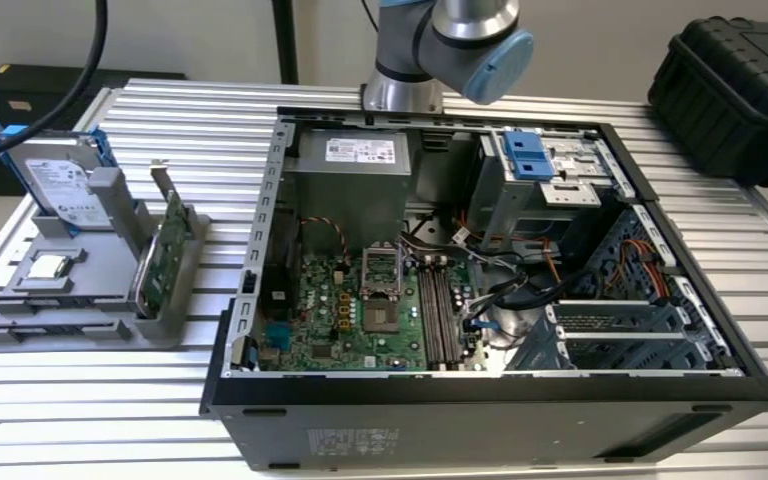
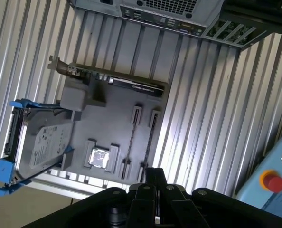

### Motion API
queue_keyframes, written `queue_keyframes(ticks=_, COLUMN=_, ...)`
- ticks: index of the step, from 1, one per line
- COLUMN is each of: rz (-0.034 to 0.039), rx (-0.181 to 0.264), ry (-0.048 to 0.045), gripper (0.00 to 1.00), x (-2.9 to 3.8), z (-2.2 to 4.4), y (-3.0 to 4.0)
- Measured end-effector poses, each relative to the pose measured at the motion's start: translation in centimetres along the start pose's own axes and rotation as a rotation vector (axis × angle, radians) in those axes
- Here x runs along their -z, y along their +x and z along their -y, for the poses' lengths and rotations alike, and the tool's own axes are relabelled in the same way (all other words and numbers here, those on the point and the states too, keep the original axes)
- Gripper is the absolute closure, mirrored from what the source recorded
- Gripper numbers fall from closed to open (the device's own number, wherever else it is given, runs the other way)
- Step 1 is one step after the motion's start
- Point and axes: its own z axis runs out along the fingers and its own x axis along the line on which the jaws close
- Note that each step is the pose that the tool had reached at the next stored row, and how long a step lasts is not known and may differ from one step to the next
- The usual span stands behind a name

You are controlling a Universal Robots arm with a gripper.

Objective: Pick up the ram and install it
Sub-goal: 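Pick up the ram and move it above insertion slot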

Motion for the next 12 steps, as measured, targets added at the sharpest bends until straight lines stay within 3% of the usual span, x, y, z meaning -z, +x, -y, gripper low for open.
queue_keyframes(ticks=12, rz=0.0044, rx=-0.093, ry=0.0001, gripper=1.0, x=0.01, z=0.11, y=0.03)
